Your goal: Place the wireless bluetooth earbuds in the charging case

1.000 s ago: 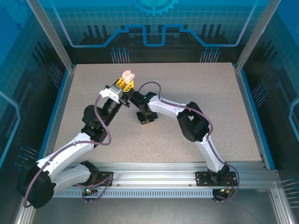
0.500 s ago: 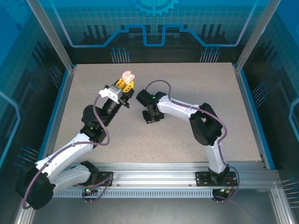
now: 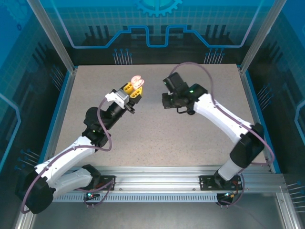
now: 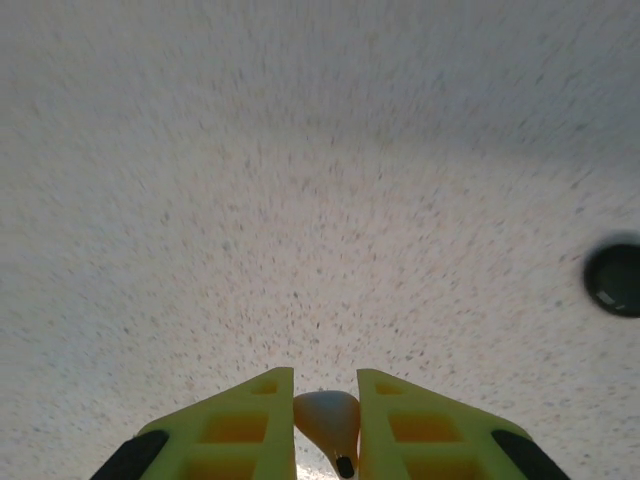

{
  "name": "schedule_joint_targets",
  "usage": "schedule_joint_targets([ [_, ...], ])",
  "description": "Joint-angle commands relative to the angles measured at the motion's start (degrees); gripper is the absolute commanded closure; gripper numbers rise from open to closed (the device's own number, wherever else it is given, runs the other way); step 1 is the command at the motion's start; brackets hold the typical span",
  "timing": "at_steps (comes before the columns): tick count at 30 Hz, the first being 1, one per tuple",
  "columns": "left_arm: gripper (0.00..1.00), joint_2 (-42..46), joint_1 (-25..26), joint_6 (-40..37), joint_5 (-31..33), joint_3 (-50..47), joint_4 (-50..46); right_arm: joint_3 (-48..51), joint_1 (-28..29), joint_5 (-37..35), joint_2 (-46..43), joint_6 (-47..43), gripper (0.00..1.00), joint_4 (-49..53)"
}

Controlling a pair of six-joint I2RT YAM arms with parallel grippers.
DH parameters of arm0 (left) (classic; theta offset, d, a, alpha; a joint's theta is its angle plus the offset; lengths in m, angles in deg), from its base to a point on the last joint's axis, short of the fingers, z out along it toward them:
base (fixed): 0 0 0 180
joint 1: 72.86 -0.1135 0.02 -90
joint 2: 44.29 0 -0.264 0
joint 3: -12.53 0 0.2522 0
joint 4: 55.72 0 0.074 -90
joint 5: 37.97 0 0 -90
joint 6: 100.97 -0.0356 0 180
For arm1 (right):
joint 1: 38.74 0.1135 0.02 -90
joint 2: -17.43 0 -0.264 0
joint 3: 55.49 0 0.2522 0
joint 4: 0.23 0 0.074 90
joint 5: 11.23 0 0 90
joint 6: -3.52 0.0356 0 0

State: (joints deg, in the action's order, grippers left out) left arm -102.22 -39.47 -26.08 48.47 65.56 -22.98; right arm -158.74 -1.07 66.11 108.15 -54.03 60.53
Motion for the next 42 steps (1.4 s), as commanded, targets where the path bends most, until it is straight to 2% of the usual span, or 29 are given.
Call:
schedule_joint_targets([
  [1, 1.00, -0.45, 2.24, -4.11, -2.73, 3.16, -1.28, -4.44, -1.21, -2.18, -4.19, -2.80, 0.82, 0.43],
  [6, 1.00, -1.78, 4.54, -5.43, -2.33, 3.38, -1.73, -10.04, -1.11, -3.42, -9.05, -5.52, 0.81, -0.82],
  [13, 1.00, -2.97, 5.45, -5.20, -1.67, 3.40, -1.84, -12.10, 0.89, -1.33, -14.58, -8.68, 0.81, -7.11],
  [19, 1.00, -3.62, 5.63, -4.71, -1.22, 3.22, -2.01, -8.23, 3.00, 4.68, -17.83, -10.12, 0.81, -15.56],
  [29, 1.00, -3.90, 5.70, -3.52, -0.85, 3.23, -1.77, 4.27, 6.07, 12.30, -22.86, -12.76, 0.80, -31.06],
  [42, 1.00, -3.75, 5.64, -3.55, -0.77, 3.26, -1.94, 6.46, 9.31, 13.51, -21.95, -13.11, 0.80, -33.49],
])
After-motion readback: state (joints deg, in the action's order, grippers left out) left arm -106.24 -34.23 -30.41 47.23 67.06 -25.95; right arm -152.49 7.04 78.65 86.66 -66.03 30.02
